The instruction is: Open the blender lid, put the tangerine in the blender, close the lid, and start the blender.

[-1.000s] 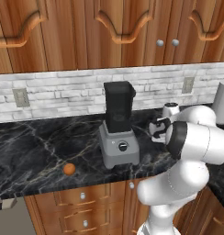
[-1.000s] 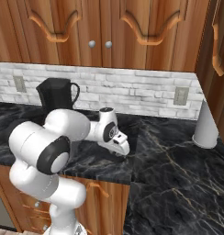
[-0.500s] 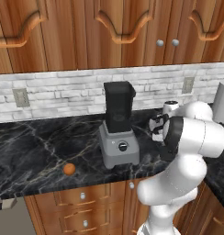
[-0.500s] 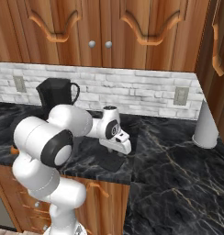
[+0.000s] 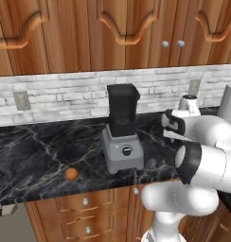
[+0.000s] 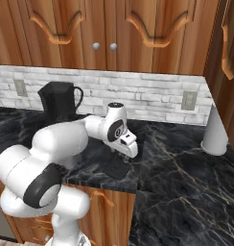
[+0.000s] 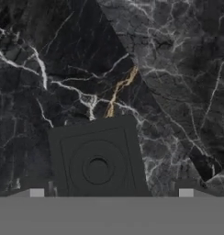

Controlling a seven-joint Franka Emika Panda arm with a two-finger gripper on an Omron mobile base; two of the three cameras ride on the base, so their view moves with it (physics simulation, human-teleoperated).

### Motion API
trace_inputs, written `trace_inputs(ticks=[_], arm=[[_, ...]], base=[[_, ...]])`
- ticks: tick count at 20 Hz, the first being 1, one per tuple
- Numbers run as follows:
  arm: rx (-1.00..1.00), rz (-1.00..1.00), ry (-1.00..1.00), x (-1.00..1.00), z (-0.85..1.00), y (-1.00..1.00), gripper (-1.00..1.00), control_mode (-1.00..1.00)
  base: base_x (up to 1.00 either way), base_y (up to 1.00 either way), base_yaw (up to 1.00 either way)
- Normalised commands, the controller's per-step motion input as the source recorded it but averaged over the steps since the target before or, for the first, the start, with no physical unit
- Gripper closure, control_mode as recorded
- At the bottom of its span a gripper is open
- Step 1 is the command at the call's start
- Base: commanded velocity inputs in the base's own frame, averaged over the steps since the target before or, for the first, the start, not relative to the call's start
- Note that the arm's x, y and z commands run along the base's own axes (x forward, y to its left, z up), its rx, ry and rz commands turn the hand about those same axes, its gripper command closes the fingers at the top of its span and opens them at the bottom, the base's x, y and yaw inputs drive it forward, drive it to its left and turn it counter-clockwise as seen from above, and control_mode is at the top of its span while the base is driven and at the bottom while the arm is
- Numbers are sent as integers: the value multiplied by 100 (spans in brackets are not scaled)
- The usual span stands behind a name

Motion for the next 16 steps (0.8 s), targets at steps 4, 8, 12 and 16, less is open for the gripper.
trace_inputs(ticks=[4, 8, 12, 16], arm=[[0, -8, -29, -90, 96, 26, -100, -100], [0, -5, -26, -80, 100, 85, -100, -100], [-2, -1, -18, -63, 85, 100, -100, -100], [-3, 0, -4, -56, 45, 100, -100, -100]], base=[[0, 0, 0], [0, 0, 0], [0, 0, 0], [0, 0, 0]])
